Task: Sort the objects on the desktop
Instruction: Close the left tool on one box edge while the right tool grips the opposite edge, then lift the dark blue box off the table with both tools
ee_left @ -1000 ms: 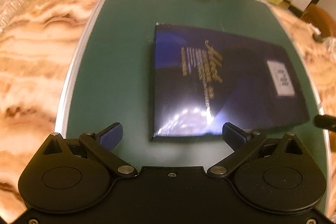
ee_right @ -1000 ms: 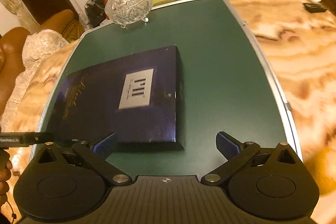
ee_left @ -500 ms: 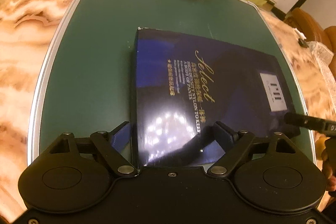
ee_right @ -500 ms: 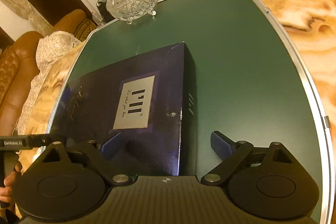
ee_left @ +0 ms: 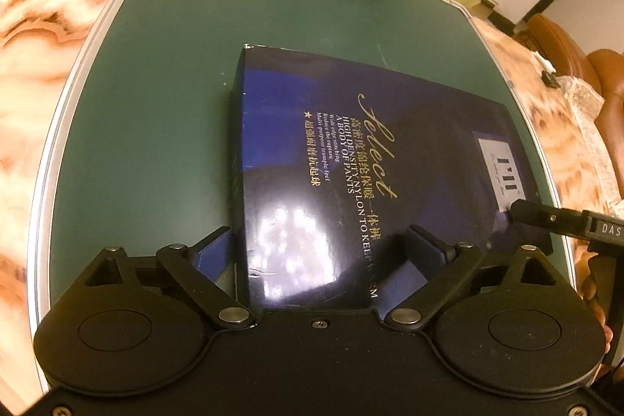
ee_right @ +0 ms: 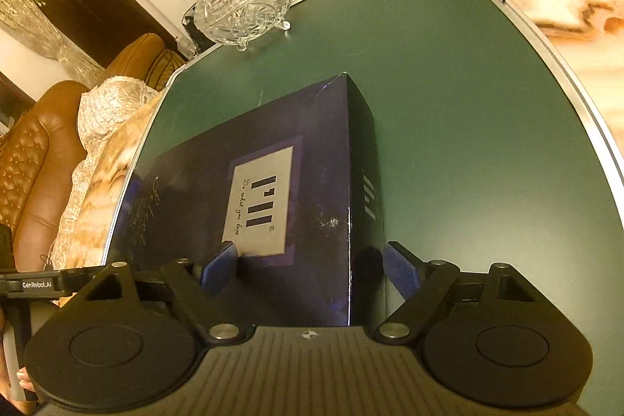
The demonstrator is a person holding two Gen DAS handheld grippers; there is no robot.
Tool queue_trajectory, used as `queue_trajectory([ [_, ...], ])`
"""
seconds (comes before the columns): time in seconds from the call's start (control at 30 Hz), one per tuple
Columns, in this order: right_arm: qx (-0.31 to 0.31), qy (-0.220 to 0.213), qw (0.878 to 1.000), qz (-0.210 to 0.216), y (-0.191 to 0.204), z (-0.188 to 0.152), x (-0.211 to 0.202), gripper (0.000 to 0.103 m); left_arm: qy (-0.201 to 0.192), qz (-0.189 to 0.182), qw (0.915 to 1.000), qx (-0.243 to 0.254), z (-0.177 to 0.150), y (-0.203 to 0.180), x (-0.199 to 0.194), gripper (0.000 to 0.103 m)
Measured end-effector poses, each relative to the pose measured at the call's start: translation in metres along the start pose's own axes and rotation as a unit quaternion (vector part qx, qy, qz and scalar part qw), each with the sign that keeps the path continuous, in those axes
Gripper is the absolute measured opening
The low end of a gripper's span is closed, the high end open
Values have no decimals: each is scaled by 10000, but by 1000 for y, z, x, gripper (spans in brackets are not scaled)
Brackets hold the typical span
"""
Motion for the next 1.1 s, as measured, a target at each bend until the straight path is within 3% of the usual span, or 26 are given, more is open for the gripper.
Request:
queue_trajectory([
  [1.1,-255,-157,9994,-192,16,-21,-37,83,33,37,9997,257,-18,-25,-33,94],
])
Point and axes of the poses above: each gripper's, at about its wrist camera, not at the fingertips, and x roughly the way its jaws point, y to its left, z to its top, the point moved 8 cm from there along x, roughly the way its jaws point, and after that the axes turned 12 degrees about x, right-handed, at the moved point
